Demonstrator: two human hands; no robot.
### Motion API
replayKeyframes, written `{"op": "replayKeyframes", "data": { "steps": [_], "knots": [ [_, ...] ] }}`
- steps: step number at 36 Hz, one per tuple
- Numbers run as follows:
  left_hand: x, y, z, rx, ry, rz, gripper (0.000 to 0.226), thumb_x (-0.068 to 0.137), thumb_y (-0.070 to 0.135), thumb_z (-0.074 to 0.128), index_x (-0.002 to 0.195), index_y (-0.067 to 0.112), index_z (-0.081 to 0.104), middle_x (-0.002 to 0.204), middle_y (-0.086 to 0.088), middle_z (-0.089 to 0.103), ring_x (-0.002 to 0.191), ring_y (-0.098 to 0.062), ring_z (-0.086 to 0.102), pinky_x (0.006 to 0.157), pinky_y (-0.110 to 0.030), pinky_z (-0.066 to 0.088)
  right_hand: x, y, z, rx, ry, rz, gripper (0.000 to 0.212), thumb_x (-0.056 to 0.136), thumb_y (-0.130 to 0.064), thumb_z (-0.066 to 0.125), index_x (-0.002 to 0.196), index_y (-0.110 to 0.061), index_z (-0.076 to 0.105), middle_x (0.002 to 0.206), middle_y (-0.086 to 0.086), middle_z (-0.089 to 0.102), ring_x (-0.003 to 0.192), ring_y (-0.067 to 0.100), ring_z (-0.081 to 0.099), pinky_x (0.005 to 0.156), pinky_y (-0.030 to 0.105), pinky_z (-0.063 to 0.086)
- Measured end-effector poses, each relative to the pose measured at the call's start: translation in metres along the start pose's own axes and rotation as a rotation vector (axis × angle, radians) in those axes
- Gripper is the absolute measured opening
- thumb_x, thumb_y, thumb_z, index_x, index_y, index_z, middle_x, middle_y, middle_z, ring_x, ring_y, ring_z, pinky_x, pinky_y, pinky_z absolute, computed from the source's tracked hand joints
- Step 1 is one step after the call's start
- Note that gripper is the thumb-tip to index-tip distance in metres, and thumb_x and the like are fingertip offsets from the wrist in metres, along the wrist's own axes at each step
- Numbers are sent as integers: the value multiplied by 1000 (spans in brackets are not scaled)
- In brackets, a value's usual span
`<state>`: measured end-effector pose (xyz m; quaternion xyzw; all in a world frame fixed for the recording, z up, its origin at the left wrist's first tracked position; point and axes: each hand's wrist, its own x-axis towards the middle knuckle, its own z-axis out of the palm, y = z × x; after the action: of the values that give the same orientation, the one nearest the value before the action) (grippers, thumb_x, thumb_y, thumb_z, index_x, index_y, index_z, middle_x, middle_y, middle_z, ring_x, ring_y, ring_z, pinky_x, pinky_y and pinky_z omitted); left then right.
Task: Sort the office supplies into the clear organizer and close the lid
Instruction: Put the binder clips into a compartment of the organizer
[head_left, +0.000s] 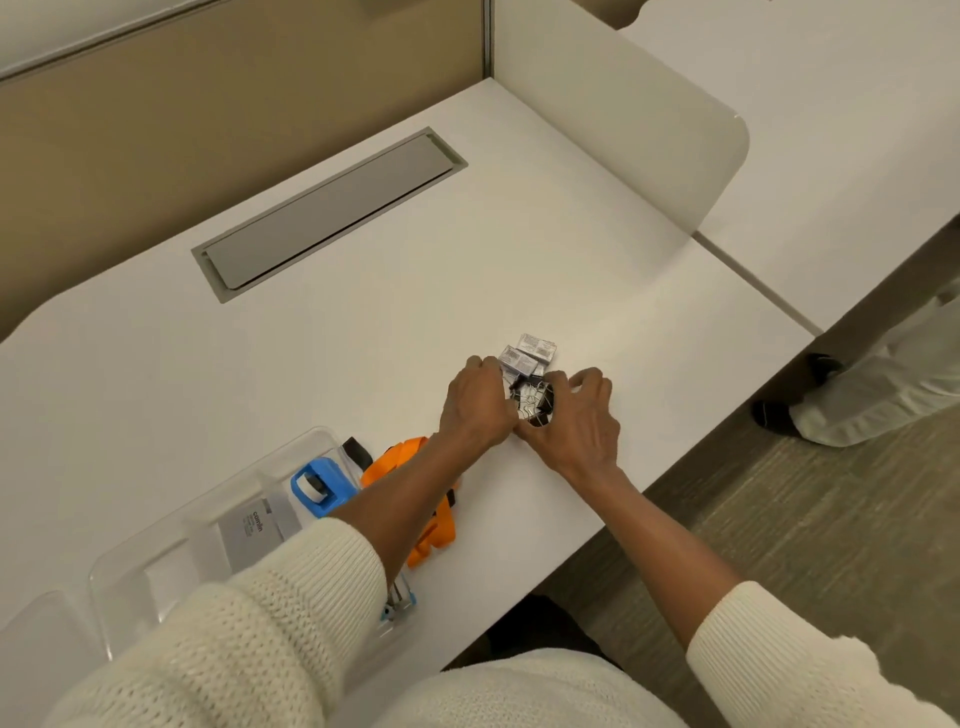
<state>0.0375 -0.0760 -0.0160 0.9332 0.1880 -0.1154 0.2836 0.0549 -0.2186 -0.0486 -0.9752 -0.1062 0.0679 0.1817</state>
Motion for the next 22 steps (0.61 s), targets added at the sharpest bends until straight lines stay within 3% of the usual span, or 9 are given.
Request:
{"op": "replayKeyframes", "data": {
  "steps": [6, 11, 15, 22],
  "knots": [
    [7, 5, 11, 16, -24, 63, 43, 86, 14, 68, 126, 8, 57, 125, -12, 50, 106, -32, 59, 80, -35, 46, 3, 9, 1, 89, -56, -11, 55, 74, -43, 79, 120, -26, 54, 109, 2, 42, 105, 23, 47, 58, 32, 44],
    [4, 7, 16, 59, -33, 108, 48, 84, 17, 74, 128, 10, 57, 128, -10, 47, 109, -30, 56, 85, -45, 56, 8, 23, -7, 129, -107, -14, 50, 72, -39, 78, 115, -29, 55, 106, 0, 42, 98, 22, 48, 62, 32, 44],
    [1, 8, 21, 138, -28, 173, 49, 85, 16, 77, 129, 13, 55, 133, -8, 44, 115, -28, 51, 76, -36, 50, 14, 32, -13, 130, -172, -24, 48, 67, -37, 78, 109, -34, 54, 104, -1, 44, 95, 22, 50, 66, 32, 46],
    [2, 4, 25, 115, -4, 216, 25, 90, 7, 74, 111, 12, 60, 126, -8, 51, 101, -27, 55, 76, -38, 54, 17, 32, -16, 87, -169, -43, 44, 69, -36, 78, 107, -35, 55, 102, -2, 45, 91, 22, 50, 63, 32, 43]
  ]
}}
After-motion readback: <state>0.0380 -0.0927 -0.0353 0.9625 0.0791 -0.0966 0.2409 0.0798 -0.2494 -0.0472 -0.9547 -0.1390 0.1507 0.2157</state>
